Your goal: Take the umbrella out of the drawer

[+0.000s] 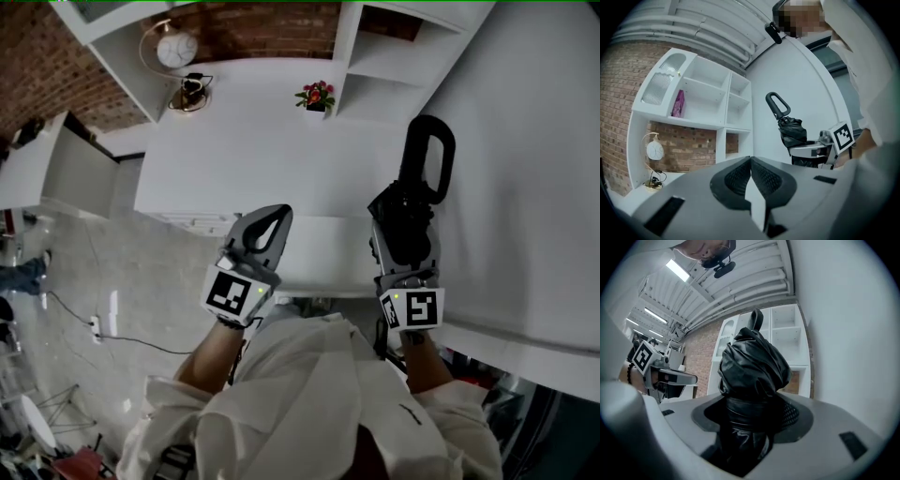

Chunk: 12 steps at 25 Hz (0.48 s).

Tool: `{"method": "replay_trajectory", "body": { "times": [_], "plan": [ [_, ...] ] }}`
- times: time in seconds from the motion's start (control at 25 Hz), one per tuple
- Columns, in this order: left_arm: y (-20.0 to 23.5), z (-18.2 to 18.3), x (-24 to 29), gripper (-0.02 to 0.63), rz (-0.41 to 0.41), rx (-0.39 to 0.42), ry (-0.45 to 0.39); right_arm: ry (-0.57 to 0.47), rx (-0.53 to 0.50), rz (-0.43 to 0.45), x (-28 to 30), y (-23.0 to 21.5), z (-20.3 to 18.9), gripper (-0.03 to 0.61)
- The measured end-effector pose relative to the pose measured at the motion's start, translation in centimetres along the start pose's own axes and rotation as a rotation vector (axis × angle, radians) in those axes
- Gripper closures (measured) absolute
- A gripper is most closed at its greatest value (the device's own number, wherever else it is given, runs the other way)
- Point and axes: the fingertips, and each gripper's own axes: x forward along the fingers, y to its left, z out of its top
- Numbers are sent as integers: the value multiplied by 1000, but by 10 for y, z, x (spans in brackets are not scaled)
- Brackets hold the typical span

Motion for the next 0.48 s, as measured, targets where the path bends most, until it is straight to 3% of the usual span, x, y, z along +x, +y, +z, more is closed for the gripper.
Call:
{"method": "replay_trajectory", "body": {
  "times": [0.48],
  "plan": [
    [1,36,3,588,2,40,-62,-101,16,-141,-36,-40,46,299]
  ]
}}
